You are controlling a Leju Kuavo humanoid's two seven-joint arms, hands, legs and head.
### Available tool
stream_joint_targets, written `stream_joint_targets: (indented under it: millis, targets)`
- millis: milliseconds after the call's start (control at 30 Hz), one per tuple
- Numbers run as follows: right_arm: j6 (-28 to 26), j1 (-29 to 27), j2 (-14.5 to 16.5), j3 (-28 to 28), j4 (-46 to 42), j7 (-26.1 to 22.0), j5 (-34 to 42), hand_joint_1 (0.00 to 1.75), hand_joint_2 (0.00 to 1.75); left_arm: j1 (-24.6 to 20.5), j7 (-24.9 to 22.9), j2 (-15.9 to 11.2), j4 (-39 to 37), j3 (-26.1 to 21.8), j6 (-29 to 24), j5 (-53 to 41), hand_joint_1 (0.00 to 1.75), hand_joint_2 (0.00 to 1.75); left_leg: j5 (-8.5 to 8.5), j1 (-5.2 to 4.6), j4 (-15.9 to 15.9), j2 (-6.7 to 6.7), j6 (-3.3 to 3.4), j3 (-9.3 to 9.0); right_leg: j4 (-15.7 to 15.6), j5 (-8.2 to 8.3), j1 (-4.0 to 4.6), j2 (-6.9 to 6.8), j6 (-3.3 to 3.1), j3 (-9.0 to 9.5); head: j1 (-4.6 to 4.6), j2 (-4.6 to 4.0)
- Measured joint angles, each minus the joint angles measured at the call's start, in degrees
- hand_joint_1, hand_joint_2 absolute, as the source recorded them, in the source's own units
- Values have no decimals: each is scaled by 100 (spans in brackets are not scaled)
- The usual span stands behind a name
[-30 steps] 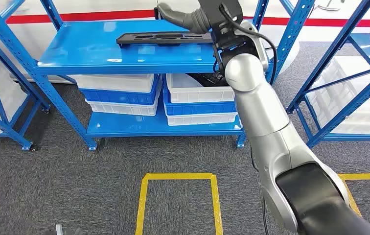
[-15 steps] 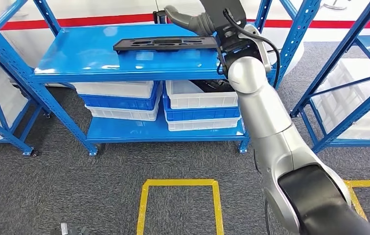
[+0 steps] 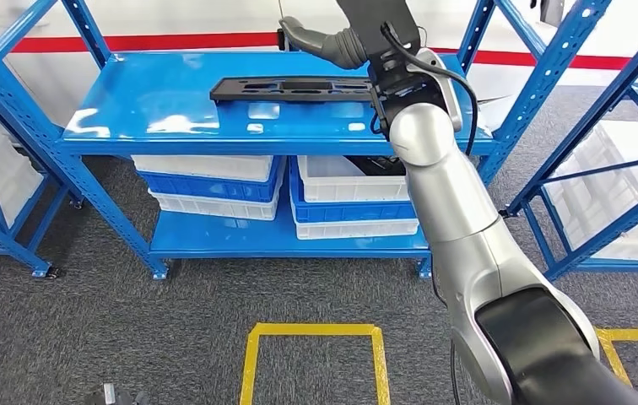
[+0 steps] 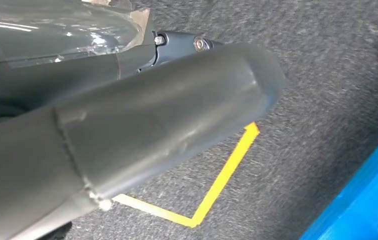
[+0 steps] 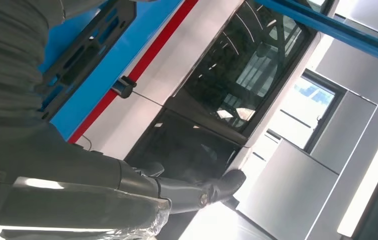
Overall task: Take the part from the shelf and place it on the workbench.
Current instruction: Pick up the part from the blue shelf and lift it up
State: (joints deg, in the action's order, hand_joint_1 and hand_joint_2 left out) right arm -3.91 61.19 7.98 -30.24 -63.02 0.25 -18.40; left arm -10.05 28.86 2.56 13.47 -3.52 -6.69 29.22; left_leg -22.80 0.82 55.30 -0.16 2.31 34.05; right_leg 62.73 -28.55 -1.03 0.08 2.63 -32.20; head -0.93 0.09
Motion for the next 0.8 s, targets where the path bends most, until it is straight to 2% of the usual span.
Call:
stream_joint_targets:
  millis: [67,100,133,167,200,233,267,300,333,400,433,467,533,600,633,667,700,767,800]
  targets:
    - [0,-24,-13,1,-5,-1,0,0,175,-8,1,0,1,-1,0,0,0,0,-82,-21,1,-18,44,-74,759,-233,8,0,-49,-539,12,0]
    - [0,-47,-22,2,-5,-1,0,0,175,-5,1,3,1,-2,0,0,0,0,-131,-37,2,-33,55,-119,979,-355,20,1,-64,-764,17,0]
    - [0,-70,-34,3,-5,0,0,0,175,0,2,9,1,-2,0,0,0,0,-184,-57,2,-52,64,-178,1021,-424,36,1,-69,-901,26,0]
    - [0,-85,-43,4,-5,2,0,0,175,4,2,17,1,-2,0,0,0,0,-241,-82,2,-73,69,-250,855,-379,56,1,-59,-931,33,0]
    - [0,-92,-51,6,-5,3,0,0,175,5,3,25,1,-2,0,0,0,0,-304,-109,1,-87,73,-334,515,-211,83,0,-46,-873,38,0]
    - [0,-96,-56,6,-5,3,0,0,175,6,3,34,1,-2,0,0,0,0,-369,-130,-2,-98,74,-401,83,73,113,0,-49,-773,43,0]
    - [-1,-97,-62,5,-4,3,-1,0,175,4,3,41,1,-2,0,-2,0,0,-437,-153,-1,-105,69,-474,-293,346,139,4,-78,-681,37,0]
    - [-1,-98,-64,4,-5,4,-4,0,175,0,5,48,1,-2,0,-13,0,0,-504,-168,-4,-110,53,-526,-552,557,161,6,-126,-590,40,0]
    - [-4,-100,-67,6,-11,7,-11,0,175,-4,10,52,2,-2,0,-39,0,0,-541,-174,10,-116,32,-567,-688,689,172,13,-193,-532,41,0]
    - [-14,-100,-62,18,-38,11,-46,0,175,-13,27,49,5,0,-11,-132,0,0,-565,-175,98,-116,-13,-598,-735,711,145,26,-314,-400,47,0]
    - [-19,-97,-60,26,-58,15,-67,0,175,-19,34,48,7,3,-19,-188,0,0,-541,-168,239,-102,-34,-550,-756,709,121,33,-366,-337,48,0]
    - [-22,-95,-54,31,-79,18,-86,0,175,-30,38,44,9,7,-27,-243,0,0,-528,-157,464,-86,-58,-426,-764,685,98,34,-415,-268,43,0]
    - [-22,-103,-43,34,-109,26,-105,0,175,-59,35,38,10,15,-38,-343,0,0,-625,-111,1138,-56,-140,25,-769,596,83,35,-477,-153,39,0]
    - [-19,-143,-40,38,-117,33,-115,0,175,-70,21,28,10,23,-54,-451,0,0,-930,-46,1667,-34,-238,520,-769,471,73,42,-478,-35,32,0]
    - [-15,-169,-42,41,-117,37,-120,0,175,-69,10,22,10,35,-70,-514,0,0,-1045,-16,1719,-20,-276,675,-769,404,64,49,-463,39,29,0]
    - [-11,-190,-43,44,-117,40,-125,0,175,-69,-3,15,10,51,-87,-577,0,0,-1045,9,1596,-7,-301,736,-769,333,54,55,-443,123,28,0]
    - [-8,-206,-44,46,-117,42,-132,0,175,-70,-18,7,10,71,-104,-641,0,0,-890,27,1311,2,-312,709,-769,260,44,59,-420,217,27,0]
    - [-3,-224,-45,52,-115,43,-155,0,175,-72,-52,-7,8,113,-125,-768,0,0,-216,41,517,31,-295,527,-771,103,36,63,-360,378,22,0]
    - [2,-227,-45,58,-116,44,-170,0,175,-75,-71,-11,8,133,-131,-818,0,0,63,34,220,46,-268,446,-782,29,43,66,-322,443,20,0]
